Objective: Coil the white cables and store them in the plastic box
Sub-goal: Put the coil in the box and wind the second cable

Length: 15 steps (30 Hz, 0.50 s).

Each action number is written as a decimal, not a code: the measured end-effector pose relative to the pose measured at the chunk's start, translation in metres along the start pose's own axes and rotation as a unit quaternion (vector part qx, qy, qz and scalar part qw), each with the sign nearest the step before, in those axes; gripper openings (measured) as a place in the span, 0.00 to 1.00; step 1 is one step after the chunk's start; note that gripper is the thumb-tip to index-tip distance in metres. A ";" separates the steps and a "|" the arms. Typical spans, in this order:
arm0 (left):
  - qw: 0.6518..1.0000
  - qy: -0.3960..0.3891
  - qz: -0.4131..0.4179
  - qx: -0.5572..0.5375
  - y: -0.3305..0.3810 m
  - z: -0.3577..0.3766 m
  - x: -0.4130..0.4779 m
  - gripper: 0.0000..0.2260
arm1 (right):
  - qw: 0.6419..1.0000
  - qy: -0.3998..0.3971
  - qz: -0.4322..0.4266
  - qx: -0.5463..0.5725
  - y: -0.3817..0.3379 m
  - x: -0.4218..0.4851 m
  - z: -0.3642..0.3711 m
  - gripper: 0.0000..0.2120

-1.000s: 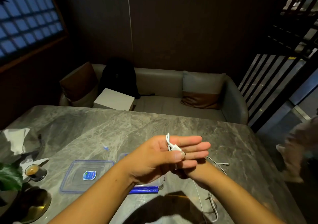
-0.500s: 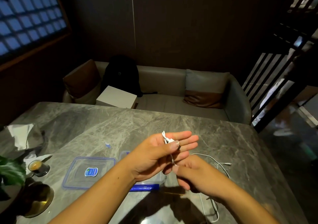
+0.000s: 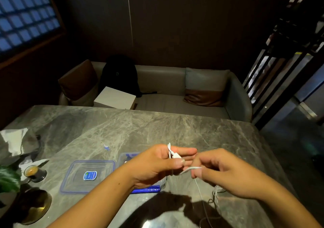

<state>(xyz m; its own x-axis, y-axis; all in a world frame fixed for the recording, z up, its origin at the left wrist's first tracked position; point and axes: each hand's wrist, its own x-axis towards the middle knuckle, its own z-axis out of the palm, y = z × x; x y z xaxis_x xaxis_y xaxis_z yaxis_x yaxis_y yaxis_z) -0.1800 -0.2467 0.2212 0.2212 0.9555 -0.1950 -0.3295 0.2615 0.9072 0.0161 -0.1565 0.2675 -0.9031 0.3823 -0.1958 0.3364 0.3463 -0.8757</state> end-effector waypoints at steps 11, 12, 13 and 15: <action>0.996 -0.044 -0.021 0.076 -0.002 0.010 0.000 0.17 | 0.962 0.045 -0.056 -0.265 -0.021 -0.002 -0.023 0.04; 0.996 -0.042 -0.021 0.075 -0.002 0.009 0.001 0.17 | 0.956 0.051 -0.070 -0.280 -0.023 -0.002 -0.023 0.04; 0.996 -0.042 -0.021 0.071 -0.001 0.009 0.001 0.16 | 0.952 0.056 -0.084 -0.291 -0.025 -0.002 -0.022 0.04; 0.997 -0.047 -0.024 0.060 -0.001 0.010 0.003 0.14 | 0.944 0.054 -0.110 -0.307 -0.028 -0.001 -0.022 0.04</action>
<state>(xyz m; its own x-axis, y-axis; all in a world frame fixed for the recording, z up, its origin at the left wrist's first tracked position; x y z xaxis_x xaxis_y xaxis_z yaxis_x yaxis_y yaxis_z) -0.1702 -0.2454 0.2237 0.3218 0.9236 -0.2081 -0.2057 0.2828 0.9369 0.0136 -0.1483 0.3017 -0.9477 0.3170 0.0361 0.2655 0.8464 -0.4617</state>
